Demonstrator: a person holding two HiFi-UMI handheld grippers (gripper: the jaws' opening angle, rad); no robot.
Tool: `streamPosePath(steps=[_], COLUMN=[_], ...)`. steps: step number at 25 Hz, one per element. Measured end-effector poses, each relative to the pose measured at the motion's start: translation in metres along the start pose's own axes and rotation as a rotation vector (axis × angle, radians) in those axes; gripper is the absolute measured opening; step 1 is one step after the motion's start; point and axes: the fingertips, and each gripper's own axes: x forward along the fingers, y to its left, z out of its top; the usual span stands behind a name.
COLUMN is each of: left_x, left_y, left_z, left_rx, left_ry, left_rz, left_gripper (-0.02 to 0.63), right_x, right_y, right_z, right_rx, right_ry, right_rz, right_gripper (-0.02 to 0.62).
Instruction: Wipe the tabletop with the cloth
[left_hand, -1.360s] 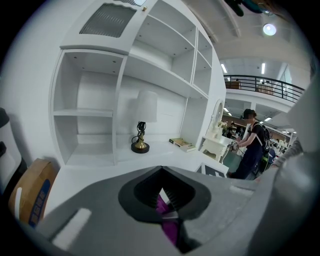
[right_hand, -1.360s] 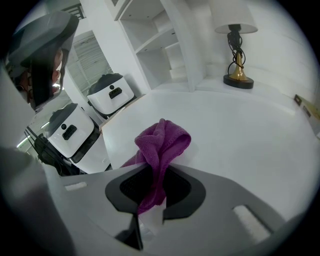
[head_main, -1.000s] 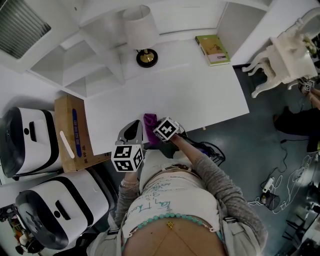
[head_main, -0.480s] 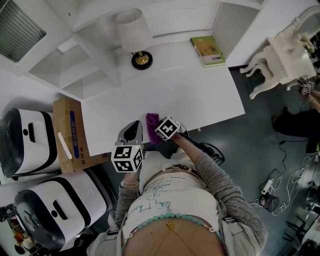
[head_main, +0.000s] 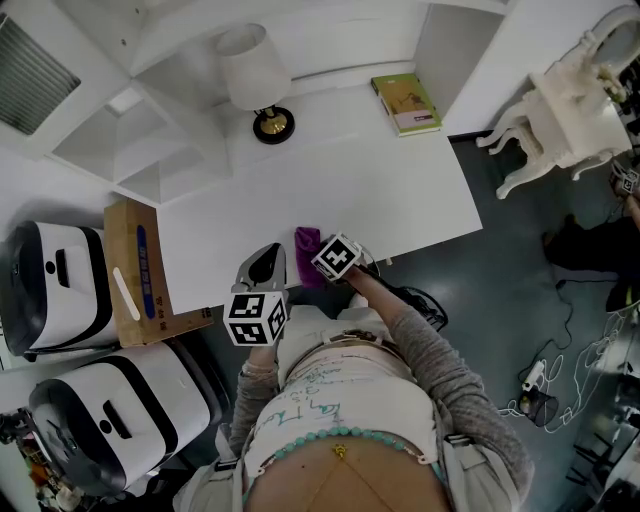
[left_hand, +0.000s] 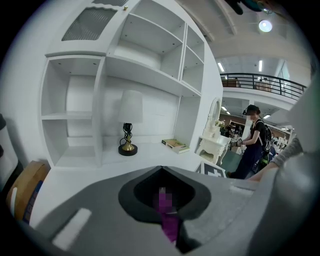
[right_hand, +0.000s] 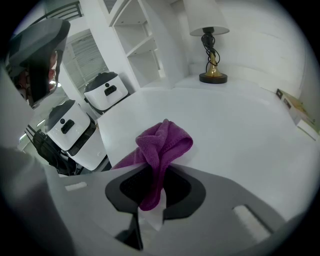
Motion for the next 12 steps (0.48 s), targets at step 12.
streamPosePath(steps=[12], left_x=[0.008], left_y=[-0.02], left_z=[0.0], left_rx=[0.0], left_ry=[0.0], left_rz=[0.003], left_gripper=[0.002], right_x=[-0.013], right_y=[-0.021], right_z=[-0.015], right_rx=[-0.017], right_ry=[0.018], right_rz=[-0.019], right_gripper=[0.087])
